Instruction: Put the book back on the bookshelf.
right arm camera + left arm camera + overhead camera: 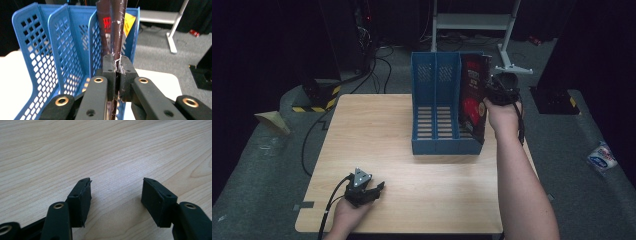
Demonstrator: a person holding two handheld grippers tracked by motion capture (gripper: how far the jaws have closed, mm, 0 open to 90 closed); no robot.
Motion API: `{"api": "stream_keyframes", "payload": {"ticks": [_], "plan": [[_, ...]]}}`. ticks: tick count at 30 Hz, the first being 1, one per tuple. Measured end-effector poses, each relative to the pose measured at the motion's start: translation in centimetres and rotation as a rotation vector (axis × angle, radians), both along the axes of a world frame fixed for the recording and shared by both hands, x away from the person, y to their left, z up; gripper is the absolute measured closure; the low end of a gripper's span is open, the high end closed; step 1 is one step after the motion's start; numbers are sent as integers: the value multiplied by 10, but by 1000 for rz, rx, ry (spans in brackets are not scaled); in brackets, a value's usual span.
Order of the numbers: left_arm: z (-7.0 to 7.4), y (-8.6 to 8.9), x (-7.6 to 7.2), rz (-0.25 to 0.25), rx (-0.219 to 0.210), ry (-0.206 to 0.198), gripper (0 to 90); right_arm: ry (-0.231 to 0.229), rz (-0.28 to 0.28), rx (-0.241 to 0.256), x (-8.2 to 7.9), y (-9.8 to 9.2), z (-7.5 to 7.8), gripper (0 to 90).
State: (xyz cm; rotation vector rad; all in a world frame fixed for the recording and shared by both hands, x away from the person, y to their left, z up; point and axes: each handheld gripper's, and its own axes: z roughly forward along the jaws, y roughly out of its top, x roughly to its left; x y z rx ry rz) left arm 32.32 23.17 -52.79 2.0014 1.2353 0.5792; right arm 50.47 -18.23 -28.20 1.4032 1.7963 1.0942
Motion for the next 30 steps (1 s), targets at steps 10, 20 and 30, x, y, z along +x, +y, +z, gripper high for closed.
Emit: {"api": "stream_keyframes", "payload": {"ticks": [10, 20, 30], "plan": [[0, 0, 0, 1, -1, -1, 408, 87, 5, -8, 7, -2, 9, 868], [0, 0, 0, 2, -8, 4, 408, -62, -28, 26, -16, -6, -1, 874], [0, 0, 0, -1, -3, 3, 408, -221, -45, 86, -46, -17, -7, 874]]}}
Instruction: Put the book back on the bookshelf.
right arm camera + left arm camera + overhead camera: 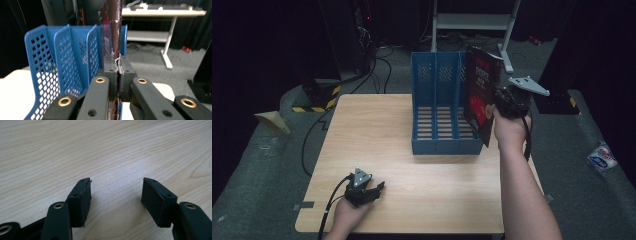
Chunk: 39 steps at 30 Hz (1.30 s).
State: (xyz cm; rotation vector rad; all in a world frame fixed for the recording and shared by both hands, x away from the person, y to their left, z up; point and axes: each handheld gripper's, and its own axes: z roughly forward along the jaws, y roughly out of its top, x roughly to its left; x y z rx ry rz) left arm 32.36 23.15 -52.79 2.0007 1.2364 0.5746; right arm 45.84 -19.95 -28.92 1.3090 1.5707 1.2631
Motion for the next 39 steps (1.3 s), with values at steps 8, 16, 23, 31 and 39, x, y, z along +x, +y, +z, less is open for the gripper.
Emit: {"api": "stream_keyframes", "payload": {"ticks": [8, 16, 23, 31, 39], "plan": [[0, 0, 0, 0, 4, -1, 408, -110, -21, 29, -6, 7, -8, 874], [0, 1, 0, -2, 13, -8, 408, -174, -70, 52, 8, 14, -31, 874], [0, 1, 0, -1, 12, -8, 408, -237, -94, 46, 14, 16, -49, 875], [0, 1, 0, -1, 13, -8, 408, -281, -98, 31, 16, 20, -56, 874], [0, 1, 0, 1, 11, -7, 409, -317, -106, 33, 14, 18, -60, 874]]}}
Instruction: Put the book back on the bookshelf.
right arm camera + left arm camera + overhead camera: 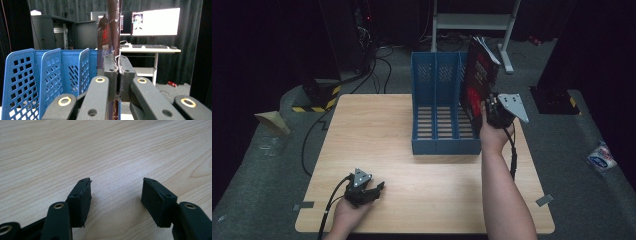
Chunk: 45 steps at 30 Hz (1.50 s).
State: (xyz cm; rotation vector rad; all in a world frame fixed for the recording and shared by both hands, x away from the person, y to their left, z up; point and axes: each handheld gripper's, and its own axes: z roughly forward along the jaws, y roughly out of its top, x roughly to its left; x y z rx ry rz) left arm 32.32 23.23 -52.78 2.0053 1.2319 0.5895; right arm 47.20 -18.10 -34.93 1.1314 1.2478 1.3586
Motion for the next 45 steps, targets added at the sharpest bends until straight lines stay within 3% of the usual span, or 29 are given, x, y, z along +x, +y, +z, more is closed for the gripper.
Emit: {"api": "stream_keyframes", "payload": {"ticks": [5, 10, 17, 28, 33, 41, 45], "plan": [[0, 0, 0, -2, 3, -1, 409, -1, 6, -8, 4, -4, 2, 874], [0, 0, 0, -1, 1, -1, 409, -25, 13, -20, 4, -5, -7, 874], [0, 0, 0, 1, -1, 0, 409, -20, 15, -30, 3, -4, -17, 873], [0, 0, 0, 1, 0, 0, 409, 9, 1, -38, -4, -4, -52, 868], [0, 0, 0, 3, -4, 2, 409, 88, -6, -39, -4, -6, -61, 862], [0, 0, 0, 1, 0, 1, 410, 111, 0, -26, -9, -8, -64, 843], [0, 0, 0, -1, 1, 2, 409, 132, 23, -6, -10, -10, -62, 771]]}}
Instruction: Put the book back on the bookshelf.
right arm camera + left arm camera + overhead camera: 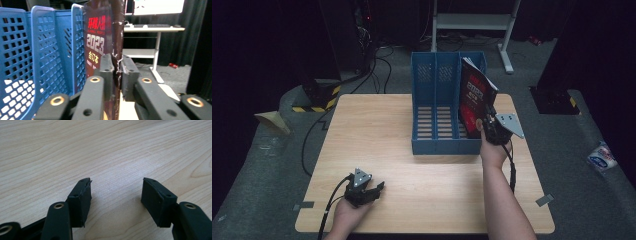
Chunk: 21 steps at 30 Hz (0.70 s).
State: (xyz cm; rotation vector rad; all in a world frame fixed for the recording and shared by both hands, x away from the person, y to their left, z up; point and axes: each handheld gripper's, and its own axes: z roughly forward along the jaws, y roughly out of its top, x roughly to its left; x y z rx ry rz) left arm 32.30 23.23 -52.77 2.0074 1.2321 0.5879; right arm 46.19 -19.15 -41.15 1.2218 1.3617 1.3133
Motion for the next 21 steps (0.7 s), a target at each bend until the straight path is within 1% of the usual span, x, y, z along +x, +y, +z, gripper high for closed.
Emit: {"api": "stream_keyframes", "payload": {"ticks": [2, 4, 8, 11, 13, 14, 17, 18, 21], "plan": [[0, 0, 0, 0, 0, 0, 410, 12, 12, 4, -1, 0, 1, 711], [0, 0, 0, 1, -3, 1, 410, 29, 34, 23, -1, -2, 3, 641], [0, 0, 0, 1, -3, 1, 410, 57, 64, 44, 1, -7, 11, 568], [0, -1, 0, 6, -7, 1, 410, 72, 95, 45, 5, -12, 20, 548], [0, -1, 0, 6, -7, 2, 410, 86, 106, 44, 9, -14, 25, 543], [0, 0, 0, 2, 1, 0, 410, 79, 108, 44, 10, -15, 28, 543], [0, 0, 0, 3, 0, 0, 410, 89, 117, 49, 16, -16, 36, 535], [0, 0, 0, 3, 0, 0, 410, 82, 116, 53, 18, -16, 38, 535], [0, 0, 0, 3, 0, 0, 411, 87, 119, 65, 24, -20, 45, 536]]}}
